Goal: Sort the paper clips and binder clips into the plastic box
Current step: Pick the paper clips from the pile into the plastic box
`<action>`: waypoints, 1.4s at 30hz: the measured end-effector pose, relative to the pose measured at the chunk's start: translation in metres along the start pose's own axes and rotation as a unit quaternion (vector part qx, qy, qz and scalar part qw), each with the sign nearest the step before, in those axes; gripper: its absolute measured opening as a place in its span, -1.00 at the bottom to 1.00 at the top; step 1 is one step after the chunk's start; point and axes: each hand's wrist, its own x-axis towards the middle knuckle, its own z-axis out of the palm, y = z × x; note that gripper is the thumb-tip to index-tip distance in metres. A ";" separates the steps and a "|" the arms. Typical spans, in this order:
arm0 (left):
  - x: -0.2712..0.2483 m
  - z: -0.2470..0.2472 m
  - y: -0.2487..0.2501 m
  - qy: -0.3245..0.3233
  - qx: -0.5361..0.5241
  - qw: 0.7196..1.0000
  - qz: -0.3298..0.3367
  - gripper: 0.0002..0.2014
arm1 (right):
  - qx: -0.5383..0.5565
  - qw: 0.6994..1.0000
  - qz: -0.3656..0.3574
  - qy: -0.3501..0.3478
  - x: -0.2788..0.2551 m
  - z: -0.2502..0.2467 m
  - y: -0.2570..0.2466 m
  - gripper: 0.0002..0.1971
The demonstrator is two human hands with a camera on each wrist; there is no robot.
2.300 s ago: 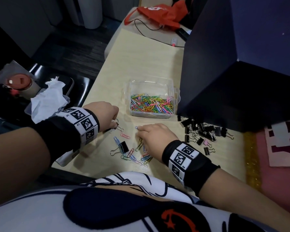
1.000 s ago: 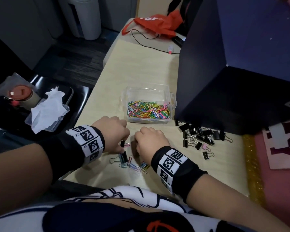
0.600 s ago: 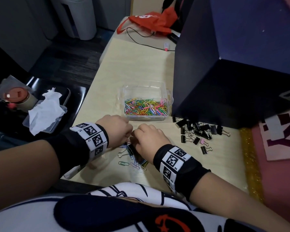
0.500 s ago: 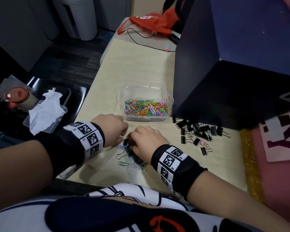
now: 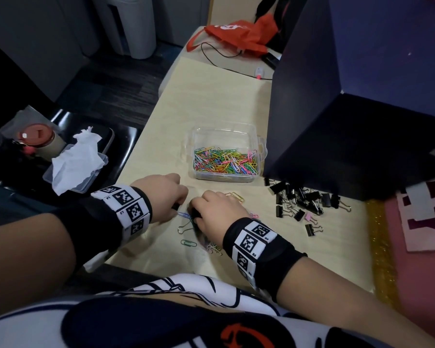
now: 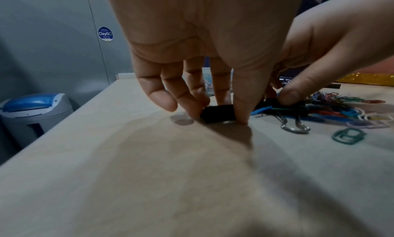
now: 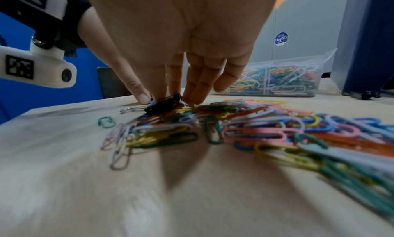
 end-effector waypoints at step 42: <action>0.025 -0.034 0.057 -0.113 0.107 0.980 0.120 -0.58 | 0.148 0.957 0.210 0.134 -0.063 0.005 0.064 -0.80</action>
